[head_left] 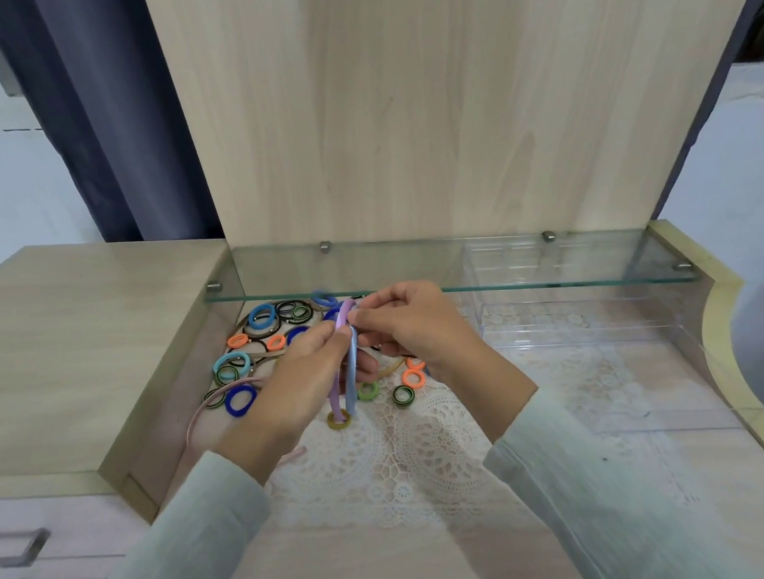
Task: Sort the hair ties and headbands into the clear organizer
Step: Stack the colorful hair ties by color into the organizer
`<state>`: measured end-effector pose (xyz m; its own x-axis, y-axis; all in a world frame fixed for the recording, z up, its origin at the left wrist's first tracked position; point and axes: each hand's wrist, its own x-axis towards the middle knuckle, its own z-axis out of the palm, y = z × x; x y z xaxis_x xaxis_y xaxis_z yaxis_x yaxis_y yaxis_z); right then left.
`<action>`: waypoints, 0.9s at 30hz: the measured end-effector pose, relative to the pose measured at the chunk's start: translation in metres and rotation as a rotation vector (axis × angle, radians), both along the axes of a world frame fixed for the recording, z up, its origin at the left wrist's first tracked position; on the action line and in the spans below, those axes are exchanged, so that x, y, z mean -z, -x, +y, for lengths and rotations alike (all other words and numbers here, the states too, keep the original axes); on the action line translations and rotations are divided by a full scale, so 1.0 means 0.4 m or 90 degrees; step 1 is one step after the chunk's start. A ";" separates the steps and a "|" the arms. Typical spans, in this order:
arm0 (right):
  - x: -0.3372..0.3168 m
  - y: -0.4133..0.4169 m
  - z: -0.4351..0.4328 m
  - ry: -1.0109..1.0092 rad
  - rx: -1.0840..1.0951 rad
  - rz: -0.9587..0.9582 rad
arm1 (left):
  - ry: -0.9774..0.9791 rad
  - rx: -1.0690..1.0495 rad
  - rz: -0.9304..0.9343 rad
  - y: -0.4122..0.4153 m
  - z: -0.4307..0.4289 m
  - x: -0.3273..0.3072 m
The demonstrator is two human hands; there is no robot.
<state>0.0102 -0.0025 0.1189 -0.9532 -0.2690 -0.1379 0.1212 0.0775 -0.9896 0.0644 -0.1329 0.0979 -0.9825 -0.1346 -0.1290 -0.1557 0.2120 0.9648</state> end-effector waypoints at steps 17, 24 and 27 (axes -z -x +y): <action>0.204 0.045 0.034 -0.465 -0.111 0.274 | -0.051 -0.030 0.045 -0.006 -0.026 -0.014; 0.239 0.047 0.009 -0.631 -0.092 0.466 | -0.071 -0.044 0.071 -0.026 -0.064 -0.046; 0.233 0.052 0.005 -0.665 -0.080 0.481 | -0.081 -0.052 0.070 -0.039 -0.087 -0.060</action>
<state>-0.0106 -0.0007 0.0255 -0.8625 -0.4542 0.2231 -0.5026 0.8199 -0.2741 0.0798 -0.1676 0.1218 -0.9782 -0.2033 -0.0419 -0.0589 0.0783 0.9952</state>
